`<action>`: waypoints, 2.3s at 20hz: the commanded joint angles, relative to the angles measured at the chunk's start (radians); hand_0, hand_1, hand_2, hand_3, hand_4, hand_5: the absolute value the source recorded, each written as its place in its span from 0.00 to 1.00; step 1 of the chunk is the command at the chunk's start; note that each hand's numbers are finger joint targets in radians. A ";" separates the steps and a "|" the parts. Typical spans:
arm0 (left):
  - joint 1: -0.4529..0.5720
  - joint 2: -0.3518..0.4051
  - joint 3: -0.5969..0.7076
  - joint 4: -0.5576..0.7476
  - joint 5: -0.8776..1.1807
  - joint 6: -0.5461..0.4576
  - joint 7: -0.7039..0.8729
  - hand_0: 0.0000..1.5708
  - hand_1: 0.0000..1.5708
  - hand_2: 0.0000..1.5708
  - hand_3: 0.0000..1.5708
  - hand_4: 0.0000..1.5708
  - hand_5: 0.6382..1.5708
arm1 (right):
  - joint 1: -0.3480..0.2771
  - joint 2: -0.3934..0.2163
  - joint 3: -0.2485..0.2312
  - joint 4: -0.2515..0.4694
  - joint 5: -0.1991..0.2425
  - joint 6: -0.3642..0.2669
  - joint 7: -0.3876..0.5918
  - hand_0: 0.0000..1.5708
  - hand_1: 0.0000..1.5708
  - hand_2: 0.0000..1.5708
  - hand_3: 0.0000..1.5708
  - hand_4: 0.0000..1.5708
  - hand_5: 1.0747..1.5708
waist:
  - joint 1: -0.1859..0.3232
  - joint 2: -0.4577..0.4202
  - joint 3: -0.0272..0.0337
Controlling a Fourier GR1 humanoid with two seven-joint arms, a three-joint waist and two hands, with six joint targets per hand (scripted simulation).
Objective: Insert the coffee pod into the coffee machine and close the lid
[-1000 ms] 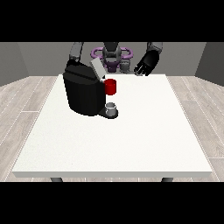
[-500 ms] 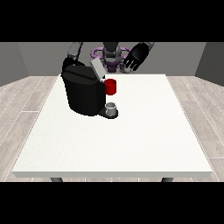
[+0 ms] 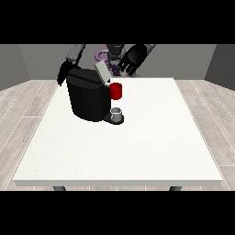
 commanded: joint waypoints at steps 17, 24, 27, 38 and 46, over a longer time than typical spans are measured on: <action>-0.136 -0.016 0.017 0.053 -0.015 0.003 0.047 0.80 0.80 0.82 0.78 0.28 1.00 | -0.097 -0.036 -0.057 0.047 -0.020 -0.007 -0.023 0.00 0.00 0.00 0.00 0.08 1.00 | -0.024 0.115 0.0006; -0.137 -0.027 0.005 0.063 -0.027 0.002 0.030 0.76 0.76 0.79 0.76 0.28 1.00 | -0.128 -0.052 -0.076 0.056 -0.031 -0.003 -0.017 0.00 0.00 0.00 0.00 0.11 1.00 | -0.010 0.126 0.0006; -0.114 0.007 0.016 0.087 -0.031 0.012 -0.003 0.74 0.74 0.79 0.76 0.27 1.00 | -0.084 -0.043 -0.044 0.017 -0.023 0.014 0.000 0.00 0.00 0.00 0.00 0.00 1.00 | -0.046 0.115 0.0002; -0.159 0.036 0.023 0.090 -0.044 0.028 -0.030 0.77 0.77 0.79 0.76 0.23 1.00 | -0.092 -0.024 -0.036 0.023 -0.009 -0.015 -0.031 0.00 0.00 0.00 0.00 0.00 1.00 | -0.046 0.135 0.0003; -0.132 0.078 -0.004 0.098 -0.102 0.104 -0.084 0.77 0.77 0.78 0.72 0.00 1.00 | -0.077 0.001 -0.005 -0.011 0.013 -0.036 -0.021 0.00 0.00 0.00 0.00 0.00 1.00 | -0.059 0.161 0.0001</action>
